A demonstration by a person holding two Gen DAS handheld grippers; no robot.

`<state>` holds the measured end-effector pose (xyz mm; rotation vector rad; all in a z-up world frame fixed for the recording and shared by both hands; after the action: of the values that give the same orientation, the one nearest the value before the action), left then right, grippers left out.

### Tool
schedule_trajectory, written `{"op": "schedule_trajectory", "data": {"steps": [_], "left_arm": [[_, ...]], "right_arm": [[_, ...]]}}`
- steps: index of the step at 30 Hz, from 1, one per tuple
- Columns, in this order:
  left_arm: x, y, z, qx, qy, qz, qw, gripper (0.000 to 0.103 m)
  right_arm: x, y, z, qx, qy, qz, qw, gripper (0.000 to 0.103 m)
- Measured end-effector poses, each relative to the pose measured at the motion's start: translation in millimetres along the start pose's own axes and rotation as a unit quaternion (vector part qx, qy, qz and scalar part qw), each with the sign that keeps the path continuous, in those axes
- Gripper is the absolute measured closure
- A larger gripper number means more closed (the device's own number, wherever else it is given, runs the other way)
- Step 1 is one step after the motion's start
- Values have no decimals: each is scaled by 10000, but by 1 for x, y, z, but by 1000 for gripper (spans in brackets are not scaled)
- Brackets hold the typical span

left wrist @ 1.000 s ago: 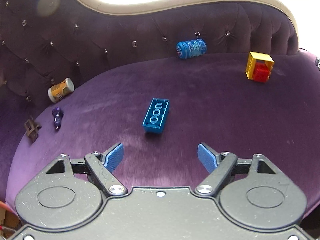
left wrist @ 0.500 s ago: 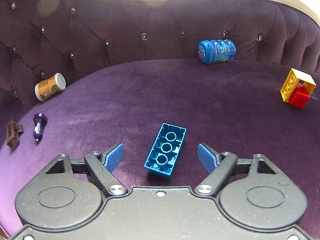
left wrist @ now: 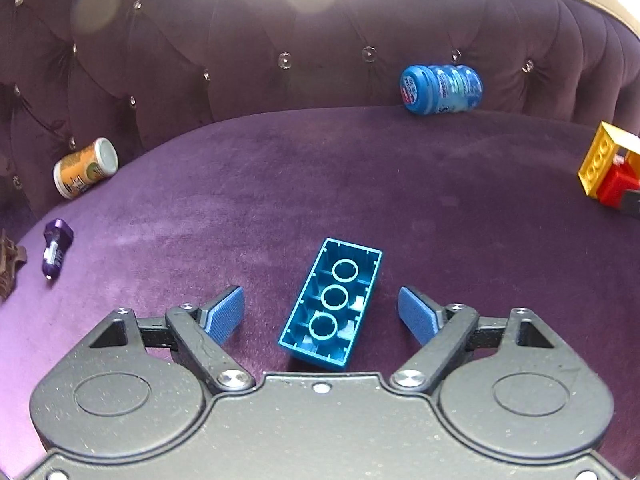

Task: Organize rigid objects
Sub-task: 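Grasp the long blue brick with left tool while right tool grasps yellow frame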

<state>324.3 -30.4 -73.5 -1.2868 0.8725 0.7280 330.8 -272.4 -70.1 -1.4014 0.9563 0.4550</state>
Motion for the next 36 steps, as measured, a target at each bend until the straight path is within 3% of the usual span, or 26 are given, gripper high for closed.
{"op": "schedule_trajectory", "data": {"steps": [5,10,17,19,20,21,22,24,28,29,32,36], "left_arm": [[6,-9,8,-358,187,108,9991,22],[7,-8,8,-371,174,103,9991,23],[6,-5,8,-350,131,74,9993,23],[5,-3,7,-304,85,32,9995,23],[5,-3,6,-276,61,11,9996,23],[4,-3,6,-251,38,-5,9997,23],[4,-3,5,-237,20,-14,9997,23],[5,-4,5,-238,15,-12,9997,23],[5,-4,8,-349,119,67,9993,24],[5,-5,9,-383,150,91,9991,24],[4,-4,11,-415,186,115,9989,24],[5,-3,9,-372,140,111,9991,24]], "right_arm": [[29,-17,13,11,156,-69,9999,16],[29,-23,15,146,274,-269,9992,11],[11,-35,28,-334,632,-1157,9907,8],[19,-47,25,-188,530,-1027,9931,11],[25,-52,22,-102,459,-865,9951,19],[31,-56,19,-79,404,-599,9974,42],[38,-57,17,-96,393,-275,9988,46],[31,-51,12,-210,473,-184,9985,45],[-9,-19,8,-510,64,215,9984,45],[-19,-8,6,-533,-136,414,9976,45],[-40,21,2,-445,-319,530,9971,15],[-41,31,11,-645,29,265,9976,9]]}}
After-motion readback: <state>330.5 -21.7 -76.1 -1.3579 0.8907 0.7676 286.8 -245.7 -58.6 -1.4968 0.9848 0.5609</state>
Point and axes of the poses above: each gripper's, at about its wrist camera, not at the fingertips, and x roughly the way its jaws point, z to its left, y to its underside, the point moved 1 cm from there along x, roughly the way its jaws point, and after that the axes turned 9 degrees about z, right-handed, at the moved point
